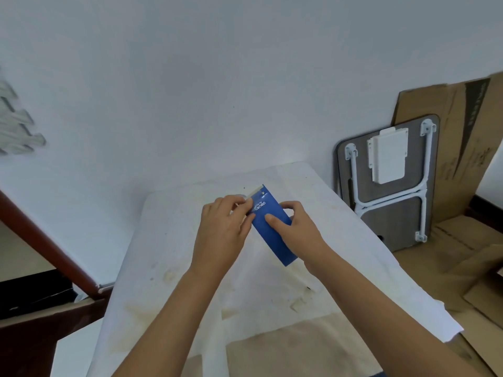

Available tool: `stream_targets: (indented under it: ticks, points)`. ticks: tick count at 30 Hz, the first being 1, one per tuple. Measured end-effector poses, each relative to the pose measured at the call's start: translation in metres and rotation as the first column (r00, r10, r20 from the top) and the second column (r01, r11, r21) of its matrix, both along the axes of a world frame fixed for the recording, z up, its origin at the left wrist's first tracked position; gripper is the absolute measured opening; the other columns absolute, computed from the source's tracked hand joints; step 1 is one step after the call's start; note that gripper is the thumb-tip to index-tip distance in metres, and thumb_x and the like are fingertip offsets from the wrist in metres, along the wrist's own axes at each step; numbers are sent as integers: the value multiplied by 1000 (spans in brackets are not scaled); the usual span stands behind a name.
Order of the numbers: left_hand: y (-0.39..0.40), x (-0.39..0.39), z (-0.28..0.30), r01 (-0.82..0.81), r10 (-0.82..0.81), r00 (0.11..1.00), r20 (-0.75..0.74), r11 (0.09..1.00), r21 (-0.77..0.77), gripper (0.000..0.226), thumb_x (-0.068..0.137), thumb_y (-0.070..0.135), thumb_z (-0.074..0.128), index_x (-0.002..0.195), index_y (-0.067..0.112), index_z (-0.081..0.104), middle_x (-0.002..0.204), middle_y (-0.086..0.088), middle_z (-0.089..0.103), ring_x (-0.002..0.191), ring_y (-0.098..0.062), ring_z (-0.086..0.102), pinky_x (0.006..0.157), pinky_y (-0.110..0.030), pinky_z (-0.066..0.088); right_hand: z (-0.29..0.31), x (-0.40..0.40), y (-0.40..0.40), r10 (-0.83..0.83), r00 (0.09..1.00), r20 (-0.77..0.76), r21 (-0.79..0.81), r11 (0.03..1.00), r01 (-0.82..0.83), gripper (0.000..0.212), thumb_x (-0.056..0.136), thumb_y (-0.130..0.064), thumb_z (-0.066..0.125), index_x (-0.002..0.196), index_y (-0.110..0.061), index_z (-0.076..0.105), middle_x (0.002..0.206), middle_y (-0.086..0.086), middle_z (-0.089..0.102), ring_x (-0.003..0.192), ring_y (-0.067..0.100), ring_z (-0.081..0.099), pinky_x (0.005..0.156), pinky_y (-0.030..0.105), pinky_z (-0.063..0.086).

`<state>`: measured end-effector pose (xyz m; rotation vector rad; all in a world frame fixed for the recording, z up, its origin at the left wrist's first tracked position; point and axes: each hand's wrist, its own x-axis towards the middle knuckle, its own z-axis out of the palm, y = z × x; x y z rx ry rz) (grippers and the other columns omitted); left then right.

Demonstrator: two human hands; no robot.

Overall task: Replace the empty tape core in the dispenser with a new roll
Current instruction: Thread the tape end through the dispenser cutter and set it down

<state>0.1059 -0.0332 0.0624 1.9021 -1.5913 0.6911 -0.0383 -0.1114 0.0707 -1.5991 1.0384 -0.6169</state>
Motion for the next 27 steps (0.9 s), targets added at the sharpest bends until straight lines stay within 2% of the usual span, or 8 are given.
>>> stream_targets:
  ticks: [6, 10, 13, 16, 19, 21, 25, 27]
  points:
    - [-28, 10, 2, -27, 33, 951, -309, 999, 23, 8, 93, 12, 64, 97, 8, 69, 98, -4, 67, 84, -18, 62, 70, -20, 39, 14, 14, -17, 45, 986, -158, -179, 981, -73, 43, 98, -24, 52, 137, -16, 35, 127, 12, 58, 87, 25, 58, 68, 32, 50]
    - [-47, 16, 1, -56, 58, 911, -408, 998, 16, 7, 95, 15, 61, 92, 10, 66, 94, -1, 66, 81, -15, 60, 65, -19, 46, 12, 23, -34, 27, 974, -226, -256, 963, -86, 46, 96, -18, 52, 138, -18, 32, 122, 13, 60, 86, 27, 59, 74, 38, 53]
    - [-65, 21, -1, -45, 69, 890, -451, 997, 63, 8, 94, 14, 62, 90, 8, 63, 94, 0, 61, 77, -13, 56, 60, -8, 37, 8, 28, -50, -20, 959, -284, -328, 941, -77, 46, 93, -17, 54, 135, -22, 35, 110, 11, 63, 86, 30, 63, 78, 45, 57]
    - [-83, 26, -6, -34, 88, 864, -495, 993, 117, 7, 94, 14, 61, 90, 9, 63, 95, -2, 63, 79, -16, 59, 63, -15, 42, 5, 33, -69, -46, 933, -358, -397, 912, -108, 43, 94, -14, 53, 134, -19, 38, 99, 11, 63, 81, 28, 61, 77, 43, 55]
    - [-105, 30, -14, -60, 156, 804, -573, 981, 184, 6, 93, 16, 60, 92, 12, 64, 95, -1, 66, 80, -18, 63, 66, -23, 49, 0, 40, -89, -86, 903, -421, -456, 880, -129, 42, 94, -13, 50, 134, -19, 39, 91, 7, 58, 78, 26, 56, 70, 35, 45]
    - [-120, 31, -16, -82, 204, 778, -594, 971, 227, 7, 92, 19, 59, 92, 15, 64, 94, 2, 68, 80, -18, 64, 71, -34, 56, -5, 43, -101, -107, 891, -441, -480, 867, -134, 42, 94, -11, 50, 134, -19, 40, 89, 7, 57, 80, 27, 58, 70, 35, 42]
    - [-146, 32, -21, -40, 245, 751, -613, 943, 329, 11, 92, 19, 58, 97, 11, 65, 98, 0, 70, 81, -17, 61, 57, -24, 44, -19, 46, -122, -128, 888, -441, -468, 877, -105, 44, 92, -11, 50, 133, -21, 41, 89, 7, 58, 87, 32, 61, 75, 40, 47]
    - [-157, 32, -28, -15, 244, 748, -617, 936, 352, 11, 91, 16, 59, 94, 7, 65, 97, -8, 72, 83, -23, 64, 67, -32, 50, -27, 46, -130, -138, 878, -458, -467, 878, -106, 44, 92, -11, 50, 134, -21, 41, 90, 8, 61, 87, 32, 61, 74, 39, 46]
